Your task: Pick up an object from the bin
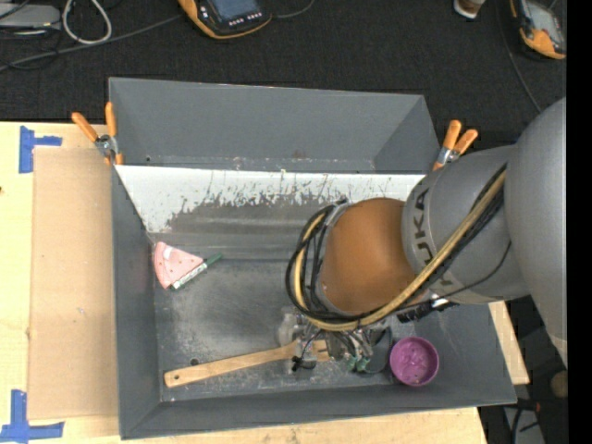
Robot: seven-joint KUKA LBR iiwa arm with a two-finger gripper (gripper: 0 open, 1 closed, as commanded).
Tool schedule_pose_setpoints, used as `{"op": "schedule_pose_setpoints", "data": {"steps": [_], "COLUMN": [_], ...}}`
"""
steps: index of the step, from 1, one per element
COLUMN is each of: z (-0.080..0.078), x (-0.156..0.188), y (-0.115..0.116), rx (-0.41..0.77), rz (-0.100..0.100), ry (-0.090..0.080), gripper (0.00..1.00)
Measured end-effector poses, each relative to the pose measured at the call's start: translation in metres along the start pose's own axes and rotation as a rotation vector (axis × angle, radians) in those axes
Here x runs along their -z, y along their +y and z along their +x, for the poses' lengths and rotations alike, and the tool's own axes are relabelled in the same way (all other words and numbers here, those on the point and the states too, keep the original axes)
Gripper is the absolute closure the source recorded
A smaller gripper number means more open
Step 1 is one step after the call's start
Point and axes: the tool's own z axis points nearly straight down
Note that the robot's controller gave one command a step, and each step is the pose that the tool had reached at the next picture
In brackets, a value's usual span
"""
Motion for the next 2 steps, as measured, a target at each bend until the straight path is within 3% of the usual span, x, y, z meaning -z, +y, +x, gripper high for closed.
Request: {"op": "schedule_pose_setpoints", "data": {"steps": [2], "z": [0.003], "x": [0.09], "y": [0.0], "rx": [-0.003], "rz": [0.001], "ry": [0.011], "gripper": [1.0]}}
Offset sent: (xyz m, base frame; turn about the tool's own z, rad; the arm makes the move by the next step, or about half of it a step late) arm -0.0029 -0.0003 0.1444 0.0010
